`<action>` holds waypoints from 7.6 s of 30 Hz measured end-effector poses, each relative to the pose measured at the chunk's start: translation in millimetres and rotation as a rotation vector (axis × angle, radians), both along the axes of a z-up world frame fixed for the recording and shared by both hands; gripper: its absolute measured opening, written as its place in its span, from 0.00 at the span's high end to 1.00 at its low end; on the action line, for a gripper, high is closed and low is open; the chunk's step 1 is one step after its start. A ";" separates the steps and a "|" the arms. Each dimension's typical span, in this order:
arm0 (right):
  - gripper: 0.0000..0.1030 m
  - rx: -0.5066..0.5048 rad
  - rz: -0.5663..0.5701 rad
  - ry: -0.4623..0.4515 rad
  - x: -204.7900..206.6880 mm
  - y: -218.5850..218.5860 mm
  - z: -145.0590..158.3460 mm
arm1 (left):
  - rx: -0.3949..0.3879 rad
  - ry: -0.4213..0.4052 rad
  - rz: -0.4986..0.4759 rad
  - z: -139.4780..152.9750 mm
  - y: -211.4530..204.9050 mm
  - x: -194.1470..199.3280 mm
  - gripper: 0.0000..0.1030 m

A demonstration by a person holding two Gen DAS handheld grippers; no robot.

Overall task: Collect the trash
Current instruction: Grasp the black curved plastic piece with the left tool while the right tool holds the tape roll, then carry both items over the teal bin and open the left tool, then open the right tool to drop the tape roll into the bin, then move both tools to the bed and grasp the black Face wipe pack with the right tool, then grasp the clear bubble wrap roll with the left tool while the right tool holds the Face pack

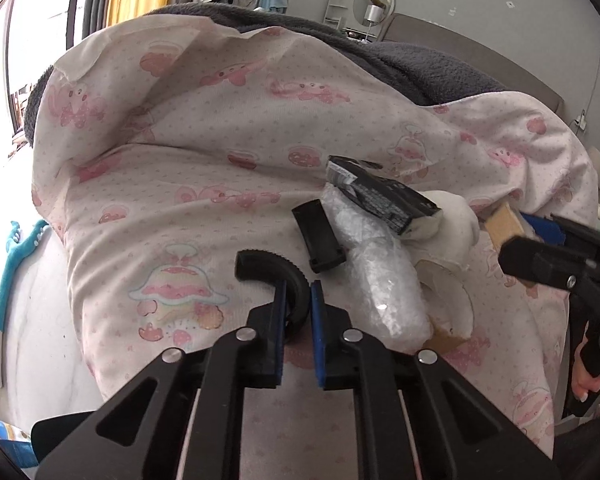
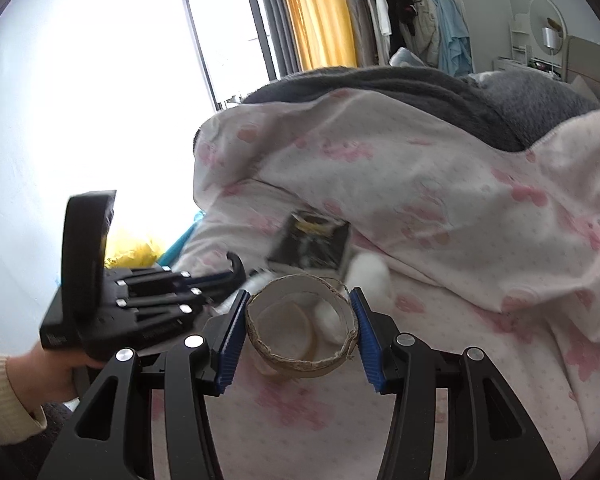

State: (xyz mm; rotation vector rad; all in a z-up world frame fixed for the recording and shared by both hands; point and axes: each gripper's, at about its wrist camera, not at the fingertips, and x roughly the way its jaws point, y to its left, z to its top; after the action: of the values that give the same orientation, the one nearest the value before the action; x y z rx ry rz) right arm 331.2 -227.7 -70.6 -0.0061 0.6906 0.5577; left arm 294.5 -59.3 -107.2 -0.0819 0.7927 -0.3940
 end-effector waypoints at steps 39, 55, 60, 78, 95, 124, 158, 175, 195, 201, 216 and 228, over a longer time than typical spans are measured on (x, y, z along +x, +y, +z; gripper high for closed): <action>0.50 -0.017 0.212 0.049 -10.8 192.1 2.4 | -0.004 0.174 0.105 -18.9 149.9 -57.9 0.88; 0.50 -0.048 0.307 0.164 -17.1 270.4 -27.1 | 0.038 0.392 0.166 -75.8 219.3 -80.6 0.88; 0.50 -0.072 0.333 0.194 -18.7 290.2 -36.2 | 0.053 0.475 0.177 -93.3 236.9 -88.1 0.88; 0.50 -0.161 0.372 0.300 -19.8 330.4 -80.4 | 0.034 0.549 0.193 -104.0 279.6 -114.0 0.46; 0.50 -0.279 0.375 0.434 -22.9 361.5 -136.4 | 0.020 0.293 0.334 -42.1 317.8 -118.0 0.19; 0.28 -0.427 0.440 0.430 -44.0 358.6 -153.0 | 0.021 -0.247 0.416 73.3 290.0 -126.8 0.10; 0.19 -0.217 0.182 -0.017 -6.0 201.3 -12.6 | 0.041 -0.376 0.328 107.2 170.0 -84.3 0.07; 0.10 -0.093 -0.029 -0.045 33.2 105.5 17.9 | -0.028 -0.265 0.246 86.0 116.1 -53.8 0.07; 0.04 -0.074 -0.135 0.133 90.8 57.2 -13.1 | -0.068 -0.074 0.058 44.6 44.7 -26.7 0.07; 0.05 -0.058 -0.133 0.180 96.5 49.3 -23.2 | -0.030 -0.046 -0.016 32.6 15.2 -24.9 0.07; 0.41 -0.018 -0.101 0.183 89.4 26.4 -21.5 | -0.066 0.005 -0.063 16.0 -16.9 -13.1 0.18; 0.42 0.153 -0.074 0.136 80.8 11.0 5.3 | -0.120 0.046 -0.069 8.8 -19.4 -9.8 0.32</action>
State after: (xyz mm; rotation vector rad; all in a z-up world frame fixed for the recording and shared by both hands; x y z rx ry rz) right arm 411.9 -216.7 -65.3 0.2015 0.7754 0.5419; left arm 284.7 -78.7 -98.4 -0.1768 0.8188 -0.5069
